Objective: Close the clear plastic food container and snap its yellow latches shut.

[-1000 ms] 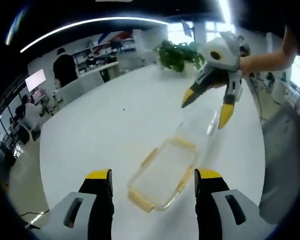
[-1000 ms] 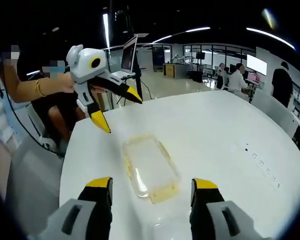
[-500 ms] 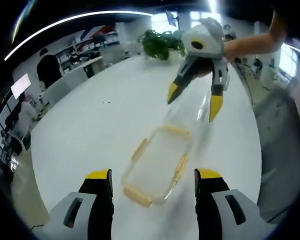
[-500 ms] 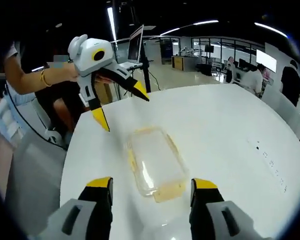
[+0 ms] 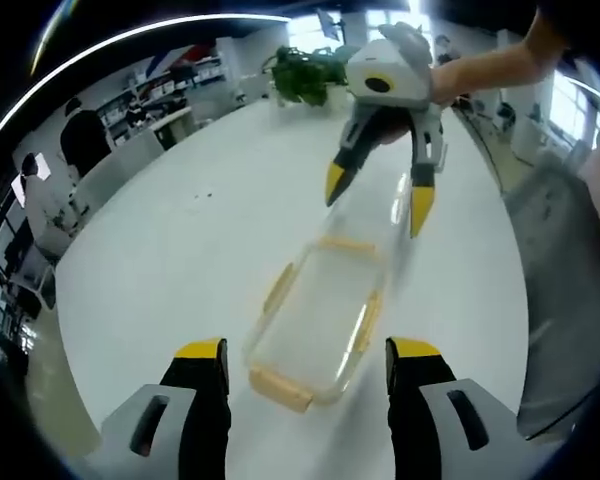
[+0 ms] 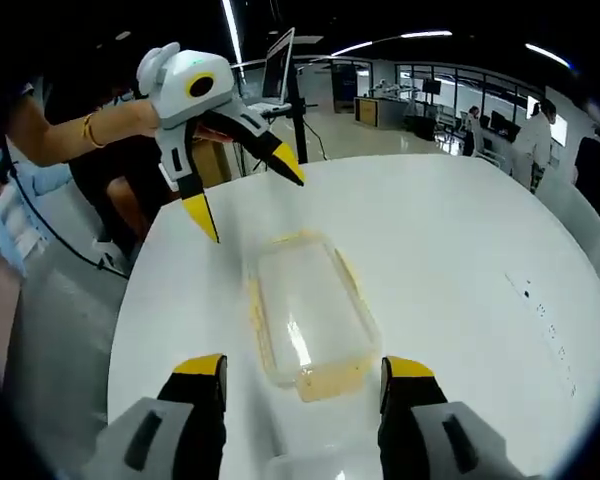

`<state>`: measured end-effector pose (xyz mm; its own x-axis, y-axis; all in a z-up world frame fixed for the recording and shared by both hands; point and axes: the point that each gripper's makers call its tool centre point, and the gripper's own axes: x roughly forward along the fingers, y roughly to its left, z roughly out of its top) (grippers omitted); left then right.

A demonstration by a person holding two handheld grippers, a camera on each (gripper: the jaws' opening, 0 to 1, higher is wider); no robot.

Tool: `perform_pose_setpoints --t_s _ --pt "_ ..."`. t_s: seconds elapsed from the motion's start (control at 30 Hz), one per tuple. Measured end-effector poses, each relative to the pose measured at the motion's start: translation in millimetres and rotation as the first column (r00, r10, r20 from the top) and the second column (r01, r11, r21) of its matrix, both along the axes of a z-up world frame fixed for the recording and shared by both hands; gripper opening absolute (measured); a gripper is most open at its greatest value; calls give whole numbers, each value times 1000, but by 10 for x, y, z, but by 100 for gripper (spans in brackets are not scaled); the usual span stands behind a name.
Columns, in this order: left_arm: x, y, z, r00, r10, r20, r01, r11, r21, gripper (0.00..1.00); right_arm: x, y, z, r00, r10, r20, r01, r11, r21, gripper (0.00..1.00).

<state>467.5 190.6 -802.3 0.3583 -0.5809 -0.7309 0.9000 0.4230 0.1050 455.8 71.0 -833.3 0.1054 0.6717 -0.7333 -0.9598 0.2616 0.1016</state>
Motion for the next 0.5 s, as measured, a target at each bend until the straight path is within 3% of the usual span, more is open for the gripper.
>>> perform_pose_setpoints --t_s 0.2,0.5 --pt "-43 106 -181 998 -59 -26 61 995 84 62 -14 -2 -69 999 32 -5 -32 999 -32 60" --pt "-46 144 -263 995 -94 -31 97 989 112 61 41 57 -114 999 51 -5 -51 997 -50 55"
